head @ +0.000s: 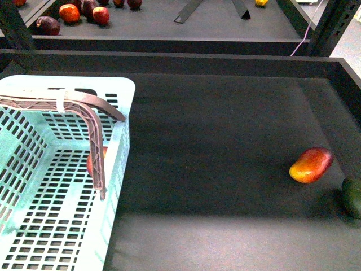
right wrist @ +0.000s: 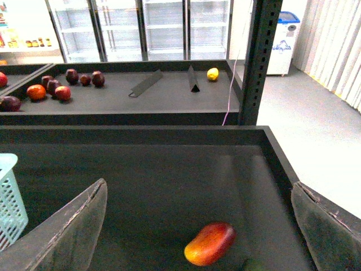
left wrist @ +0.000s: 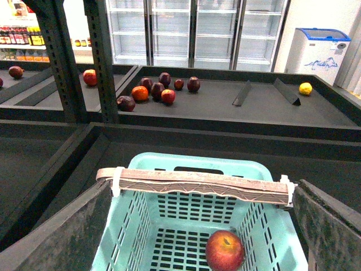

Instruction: Pick apple with right arm and hold basket with left

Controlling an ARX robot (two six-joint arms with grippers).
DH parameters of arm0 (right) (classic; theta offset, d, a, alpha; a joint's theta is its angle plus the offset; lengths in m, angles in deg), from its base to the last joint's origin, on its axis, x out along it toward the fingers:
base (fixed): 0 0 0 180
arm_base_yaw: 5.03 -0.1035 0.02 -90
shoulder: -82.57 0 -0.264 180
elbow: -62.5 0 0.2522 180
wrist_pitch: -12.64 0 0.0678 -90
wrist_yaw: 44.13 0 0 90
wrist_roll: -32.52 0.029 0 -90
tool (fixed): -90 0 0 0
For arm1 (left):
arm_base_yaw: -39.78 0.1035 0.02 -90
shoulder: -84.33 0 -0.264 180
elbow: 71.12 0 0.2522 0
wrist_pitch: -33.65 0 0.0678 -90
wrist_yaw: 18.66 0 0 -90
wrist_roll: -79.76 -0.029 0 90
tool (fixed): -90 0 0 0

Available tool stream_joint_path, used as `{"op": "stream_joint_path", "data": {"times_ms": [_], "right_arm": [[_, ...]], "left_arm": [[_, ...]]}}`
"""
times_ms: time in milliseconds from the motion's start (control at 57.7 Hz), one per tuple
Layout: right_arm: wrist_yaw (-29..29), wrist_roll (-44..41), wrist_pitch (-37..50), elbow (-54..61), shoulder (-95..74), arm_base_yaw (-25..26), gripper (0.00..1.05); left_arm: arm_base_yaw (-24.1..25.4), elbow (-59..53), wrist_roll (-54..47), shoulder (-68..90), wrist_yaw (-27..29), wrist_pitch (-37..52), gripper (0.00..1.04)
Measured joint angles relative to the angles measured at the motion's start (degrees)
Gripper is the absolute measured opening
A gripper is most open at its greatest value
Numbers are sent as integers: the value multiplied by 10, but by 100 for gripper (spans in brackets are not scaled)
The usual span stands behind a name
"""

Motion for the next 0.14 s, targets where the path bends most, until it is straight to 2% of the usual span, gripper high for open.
{"op": "stream_joint_path", "data": {"times_ms": [139], "right_arm": [[0, 0, 0, 0, 0, 0, 96]], "left_arm": [[0, 0, 0, 0, 0, 0, 97]]}}
